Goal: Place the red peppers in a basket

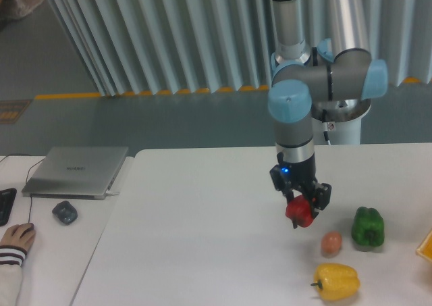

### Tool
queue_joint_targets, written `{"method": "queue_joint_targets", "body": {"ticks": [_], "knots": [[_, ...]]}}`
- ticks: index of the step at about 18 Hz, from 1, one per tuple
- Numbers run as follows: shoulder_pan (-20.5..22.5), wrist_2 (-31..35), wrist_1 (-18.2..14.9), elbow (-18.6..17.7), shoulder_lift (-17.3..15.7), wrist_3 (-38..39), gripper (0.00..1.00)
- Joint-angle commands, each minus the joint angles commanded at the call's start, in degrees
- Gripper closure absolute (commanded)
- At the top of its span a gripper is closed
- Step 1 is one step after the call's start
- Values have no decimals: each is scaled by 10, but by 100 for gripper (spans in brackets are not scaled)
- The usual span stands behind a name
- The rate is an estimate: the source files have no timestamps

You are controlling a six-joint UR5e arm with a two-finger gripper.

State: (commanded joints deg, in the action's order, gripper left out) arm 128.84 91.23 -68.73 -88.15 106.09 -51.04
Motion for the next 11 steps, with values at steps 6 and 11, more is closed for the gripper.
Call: {"method": "queue_joint_targets", "body": {"ticks": [6,11], "knots": [[84,4,-20,-1,-18,-188,56],[142,4,-20,-2,-24,-281,56]]}}
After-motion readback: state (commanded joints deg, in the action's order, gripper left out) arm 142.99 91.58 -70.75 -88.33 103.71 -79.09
